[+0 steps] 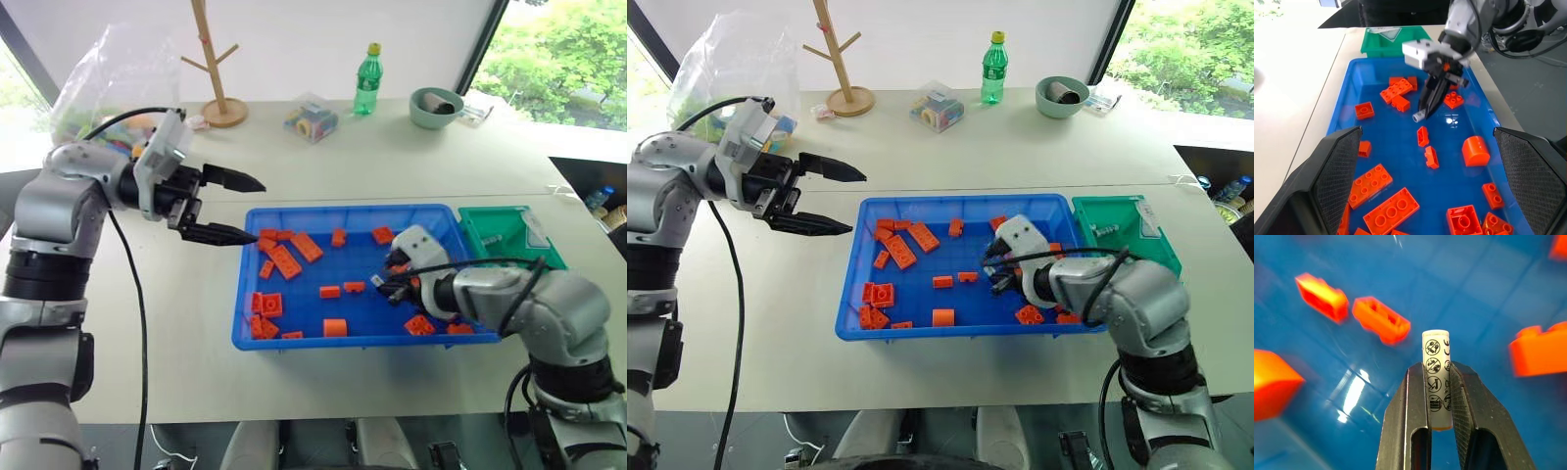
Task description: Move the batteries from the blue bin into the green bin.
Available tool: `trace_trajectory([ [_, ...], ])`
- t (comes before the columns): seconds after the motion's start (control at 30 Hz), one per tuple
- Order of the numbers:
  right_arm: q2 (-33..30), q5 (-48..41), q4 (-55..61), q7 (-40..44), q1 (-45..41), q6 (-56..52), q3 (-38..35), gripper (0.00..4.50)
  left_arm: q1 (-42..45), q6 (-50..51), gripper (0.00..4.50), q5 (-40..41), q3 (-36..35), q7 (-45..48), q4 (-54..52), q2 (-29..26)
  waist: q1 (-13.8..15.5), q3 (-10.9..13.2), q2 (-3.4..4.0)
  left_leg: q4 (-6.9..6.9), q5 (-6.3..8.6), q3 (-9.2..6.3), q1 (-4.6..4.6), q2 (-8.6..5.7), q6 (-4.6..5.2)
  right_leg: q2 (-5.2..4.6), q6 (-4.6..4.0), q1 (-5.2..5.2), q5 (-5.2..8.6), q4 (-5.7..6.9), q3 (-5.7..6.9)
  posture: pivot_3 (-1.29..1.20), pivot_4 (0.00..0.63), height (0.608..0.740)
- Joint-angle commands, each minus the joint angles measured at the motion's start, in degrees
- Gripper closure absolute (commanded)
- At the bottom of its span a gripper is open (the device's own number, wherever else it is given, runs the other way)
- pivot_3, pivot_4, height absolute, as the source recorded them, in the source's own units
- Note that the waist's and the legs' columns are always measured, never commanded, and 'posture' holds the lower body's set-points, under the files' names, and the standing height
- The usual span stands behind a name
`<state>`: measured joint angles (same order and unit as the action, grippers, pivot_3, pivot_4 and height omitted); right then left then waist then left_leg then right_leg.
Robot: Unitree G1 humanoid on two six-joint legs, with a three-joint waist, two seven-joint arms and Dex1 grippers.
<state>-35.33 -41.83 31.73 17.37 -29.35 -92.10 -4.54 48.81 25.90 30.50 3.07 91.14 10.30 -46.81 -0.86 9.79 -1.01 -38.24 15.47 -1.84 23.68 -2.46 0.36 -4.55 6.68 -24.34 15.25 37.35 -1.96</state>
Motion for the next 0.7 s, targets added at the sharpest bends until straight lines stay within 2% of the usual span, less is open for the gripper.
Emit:
trace_trajectory([
  [0.03,-10.5,-3.4,-2.4,5.6,-4.5,-0.4,-11.9,4.44,1.6,-0.5,0.00,0.2,-1.2,0.5,-0.1,0.0,0.3,0.0,0.04,0.00,0.00,0.00,0.01,-0.01,0.00,-0.01,0.00,0.00,0.00,-0.01,0.00,0.00,0.150,0.727],
  [0.2,-25.0,0.7,-9.8,9.6,-1.1,3.0,-17.4,4.44,2.0,-0.9,0.00,0.1,-1.2,0.8,0.9,0.7,0.3,0.0,0.00,0.05,0.03,-0.02,0.03,-0.03,0.06,-0.08,0.00,0.06,0.00,-0.16,0.07,0.00,0.150,0.727],
  [0.3,-28.9,3.7,-12.0,11.5,6.2,8.3,-18.1,4.44,2.4,-1.4,0.00,-0.2,-1.0,1.1,1.7,1.2,0.0,0.0,0.00,0.07,0.04,0.00,0.03,0.01,0.06,-0.11,0.00,0.05,0.00,-0.16,0.04,0.00,0.150,0.727],
  [0.37,-28.3,4.7,-13.1,11.8,8.8,10.8,-18.6,4.44,2.6,-1.6,0.00,-0.4,-0.8,1.3,2.1,1.5,-0.3,0.0,0.01,0.08,0.04,0.04,0.02,0.04,0.06,-0.09,0.00,0.05,0.00,-0.13,0.02,0.00,0.150,0.727],
  [0.53,-24.2,9.1,-16.7,10.2,10.3,20.3,-17.9,1.91,3.3,-2.1,0.00,-0.7,-0.5,1.4,3.3,2.0,-0.2,0.0,0.03,0.05,0.04,0.22,-0.15,0.04,0.06,-0.01,0.00,0.05,0.00,0.00,-0.21,0.00,0.150,0.727],
  [0.57,-23.7,9.4,-17.9,11.1,10.4,22.8,-19.1,1.52,3.4,-2.1,0.00,-0.7,-0.5,1.4,3.4,2.0,-0.1,0.0,0.04,0.05,0.04,0.22,-0.15,0.04,0.06,0.01,0.00,0.05,0.00,0.01,-0.21,0.00,0.150,0.727],
  [0.7,-25.9,8.7,-22.3,20.7,14.4,32.6,-26.7,1.52,2.6,-2.0,0.00,-0.8,-0.8,1.4,3.6,1.4,0.5,0.0,0.03,0.05,0.04,0.23,-0.12,0.01,0.06,0.00,0.01,0.05,0.00,-0.02,-0.20,0.00,0.150,0.727],
])
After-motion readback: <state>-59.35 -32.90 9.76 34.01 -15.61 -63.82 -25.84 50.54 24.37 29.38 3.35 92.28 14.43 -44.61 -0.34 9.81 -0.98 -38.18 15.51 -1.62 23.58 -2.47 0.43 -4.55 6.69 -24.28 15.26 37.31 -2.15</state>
